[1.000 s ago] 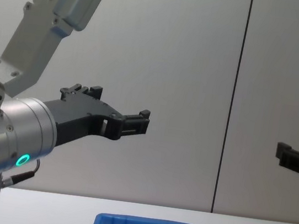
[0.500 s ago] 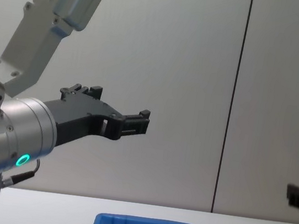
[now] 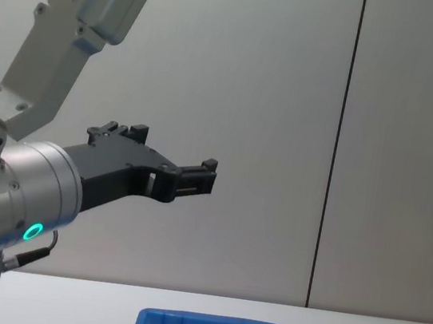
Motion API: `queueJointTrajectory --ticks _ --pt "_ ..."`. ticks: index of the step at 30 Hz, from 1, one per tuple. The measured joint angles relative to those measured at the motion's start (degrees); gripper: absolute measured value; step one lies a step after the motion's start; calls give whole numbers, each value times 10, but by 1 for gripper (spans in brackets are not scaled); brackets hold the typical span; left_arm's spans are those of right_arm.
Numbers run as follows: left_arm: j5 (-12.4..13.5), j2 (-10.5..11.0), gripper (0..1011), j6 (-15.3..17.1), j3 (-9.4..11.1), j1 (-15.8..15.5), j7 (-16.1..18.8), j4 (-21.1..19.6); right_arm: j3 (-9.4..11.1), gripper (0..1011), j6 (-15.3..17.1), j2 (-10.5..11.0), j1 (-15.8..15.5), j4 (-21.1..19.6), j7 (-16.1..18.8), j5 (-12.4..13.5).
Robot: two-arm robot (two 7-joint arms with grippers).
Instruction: Pick up the two dolls from the table and place them into the box.
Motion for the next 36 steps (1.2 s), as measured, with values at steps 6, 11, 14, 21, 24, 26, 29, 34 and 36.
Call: queueJointTrajectory --ticks 6,11,14,21,24,26,29,34,36 --pt "0 0 1001 0 0 0 0 0 0 1001 5 -4 12 44 18 -6" --pt "0 0 1001 0 0 0 0 0 0 1001 2 -7 20 73 32 -11" --pt "0 0 1001 0 0 0 0 0 -1 1001 -3 -9 25 90 43 -14" --pt "0 0 1001 0 0 0 0 0 -2 1001 -15 -13 36 129 64 -21" --pt "0 0 1001 0 0 0 0 0 -3 978 -19 -14 39 140 69 -22" --pt "0 0 1001 0 0 0 0 0 -3 942 -22 -15 41 149 74 -23" --pt "0 0 1001 0 0 0 0 0 -3 856 -26 -16 44 163 82 -25" --pt "0 0 1001 0 0 0 0 0 -3 708 -32 -16 46 175 89 -28" --pt "0 0 1001 0 0 0 0 0 -3 630 -35 -16 47 180 93 -30"
